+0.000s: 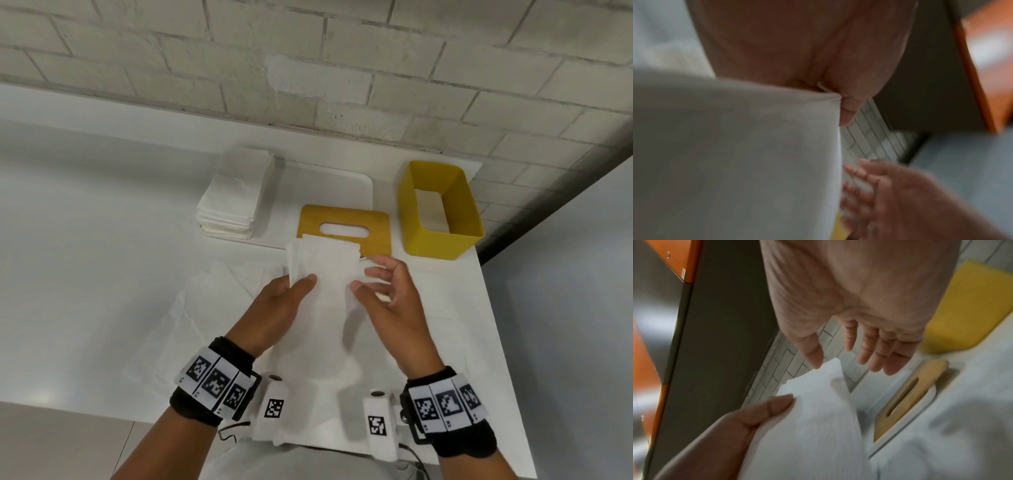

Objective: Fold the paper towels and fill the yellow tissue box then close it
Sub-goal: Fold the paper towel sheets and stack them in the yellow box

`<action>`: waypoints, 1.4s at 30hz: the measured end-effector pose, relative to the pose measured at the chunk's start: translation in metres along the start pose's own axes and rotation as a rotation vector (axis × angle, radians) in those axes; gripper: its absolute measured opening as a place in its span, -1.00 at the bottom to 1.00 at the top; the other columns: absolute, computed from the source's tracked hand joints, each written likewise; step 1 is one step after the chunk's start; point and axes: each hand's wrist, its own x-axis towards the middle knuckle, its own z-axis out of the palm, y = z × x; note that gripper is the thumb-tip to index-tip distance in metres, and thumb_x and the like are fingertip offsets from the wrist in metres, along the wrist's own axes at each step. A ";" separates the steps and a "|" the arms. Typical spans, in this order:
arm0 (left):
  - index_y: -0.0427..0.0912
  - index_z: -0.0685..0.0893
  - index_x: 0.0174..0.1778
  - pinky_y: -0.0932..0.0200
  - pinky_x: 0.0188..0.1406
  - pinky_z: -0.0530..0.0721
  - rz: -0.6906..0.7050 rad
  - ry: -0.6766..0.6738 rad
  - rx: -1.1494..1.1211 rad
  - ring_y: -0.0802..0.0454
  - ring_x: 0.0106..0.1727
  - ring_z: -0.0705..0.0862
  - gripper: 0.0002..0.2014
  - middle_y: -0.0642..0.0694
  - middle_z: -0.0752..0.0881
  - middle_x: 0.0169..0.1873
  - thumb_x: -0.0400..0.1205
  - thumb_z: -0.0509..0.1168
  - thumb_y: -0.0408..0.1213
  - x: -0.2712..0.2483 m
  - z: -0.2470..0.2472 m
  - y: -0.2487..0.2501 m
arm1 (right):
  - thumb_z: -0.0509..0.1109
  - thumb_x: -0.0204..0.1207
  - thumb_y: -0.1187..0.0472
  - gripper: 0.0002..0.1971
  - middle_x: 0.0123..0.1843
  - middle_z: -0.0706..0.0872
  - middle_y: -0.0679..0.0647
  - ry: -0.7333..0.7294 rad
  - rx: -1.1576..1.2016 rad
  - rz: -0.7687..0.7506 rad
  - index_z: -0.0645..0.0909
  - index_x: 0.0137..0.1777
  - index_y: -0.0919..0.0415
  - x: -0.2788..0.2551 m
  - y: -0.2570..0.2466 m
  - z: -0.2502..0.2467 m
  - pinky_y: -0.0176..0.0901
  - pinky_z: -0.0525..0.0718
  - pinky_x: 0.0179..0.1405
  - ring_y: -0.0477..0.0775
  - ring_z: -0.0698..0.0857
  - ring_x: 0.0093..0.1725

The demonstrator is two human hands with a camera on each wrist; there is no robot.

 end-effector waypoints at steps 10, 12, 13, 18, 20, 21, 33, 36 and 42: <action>0.13 0.62 0.26 -0.07 -0.10 0.72 0.487 -0.185 0.944 -0.08 -0.13 0.74 -0.70 0.00 0.81 -0.10 0.73 0.12 0.12 0.007 0.004 -0.002 | 0.52 0.56 0.30 -0.84 -0.10 0.79 -0.19 -0.274 -0.271 -0.218 0.73 -0.07 -0.02 0.014 -0.010 -0.021 -0.30 0.60 -0.09 -0.16 0.71 -0.09; 0.17 0.62 0.31 0.00 -0.03 0.73 0.447 -0.110 0.973 -0.02 -0.02 0.77 -0.71 0.07 0.83 0.00 0.71 0.25 0.11 0.008 -0.004 -0.007 | 0.52 0.57 0.31 -0.86 -0.12 0.78 -0.20 -0.195 -0.179 -0.206 0.72 -0.07 0.03 0.017 -0.005 -0.029 -0.34 0.57 -0.14 -0.19 0.69 -0.15; 0.15 0.64 0.29 0.01 -0.04 0.73 0.436 -0.051 0.981 -0.02 0.00 0.78 -0.73 0.07 0.84 0.00 0.70 0.29 0.07 0.008 -0.008 -0.011 | 0.52 0.58 0.32 -0.87 -0.13 0.77 -0.20 -0.148 -0.139 -0.197 0.71 -0.06 0.04 0.019 -0.001 -0.034 -0.33 0.56 -0.14 -0.19 0.67 -0.17; 0.14 0.76 0.13 0.16 -0.20 0.73 0.469 0.224 0.850 0.18 -0.23 0.77 -0.84 0.17 0.82 -0.20 0.64 0.44 -0.09 0.009 -0.025 -0.018 | 0.51 0.60 0.28 -0.88 -0.30 0.68 -0.22 -0.016 -0.041 -0.083 0.69 -0.03 0.02 0.026 0.027 -0.049 -0.22 0.49 -0.26 -0.14 0.53 -0.33; 0.12 0.77 0.15 0.16 -0.17 0.77 0.468 0.207 0.816 0.22 -0.22 0.76 -0.81 0.19 0.82 -0.16 0.62 0.48 -0.11 0.012 -0.024 -0.024 | 0.52 0.60 0.24 -0.87 -0.39 0.64 -0.27 -0.030 -0.089 -0.009 0.70 0.01 -0.04 0.025 0.041 -0.048 -0.20 0.51 -0.28 -0.12 0.52 -0.38; 0.13 0.76 0.18 0.13 -0.12 0.79 0.457 0.184 0.813 0.21 -0.18 0.76 -0.77 0.18 0.82 -0.11 0.61 0.49 -0.11 0.014 -0.024 -0.028 | 0.52 0.60 0.23 -0.86 -0.35 0.69 -0.27 -0.047 -0.108 0.017 0.71 0.01 -0.06 0.023 0.049 -0.046 -0.20 0.54 -0.24 -0.12 0.57 -0.35; 0.08 0.79 0.14 0.15 -0.12 0.76 0.466 0.217 0.730 0.20 -0.20 0.72 -0.83 0.18 0.78 -0.20 0.64 0.47 -0.16 0.013 -0.013 -0.033 | 0.51 0.60 0.20 -0.84 -0.44 0.59 -0.18 0.024 -0.134 0.034 0.70 0.03 -0.12 0.020 0.059 -0.046 -0.23 0.54 -0.34 -0.11 0.47 -0.43; 0.07 0.78 0.17 0.22 0.01 0.77 0.481 0.179 0.651 0.30 -0.08 0.76 -0.75 0.23 0.82 -0.08 0.59 0.53 -0.20 0.011 -0.011 -0.034 | 0.52 0.59 0.24 -0.85 -0.09 0.82 -0.17 0.005 -0.097 0.032 0.73 -0.02 -0.08 0.018 0.060 -0.044 -0.14 0.70 -0.12 -0.10 0.68 -0.23; 0.05 0.78 0.19 0.32 0.04 0.72 0.492 0.147 0.697 0.26 -0.03 0.77 -0.79 0.19 0.84 0.02 0.65 0.46 -0.25 0.015 -0.002 -0.034 | 0.44 0.63 0.25 -0.81 -0.41 0.67 -0.26 0.016 -0.163 0.037 0.71 -0.04 -0.12 0.019 0.063 -0.042 -0.32 0.51 -0.36 -0.14 0.54 -0.42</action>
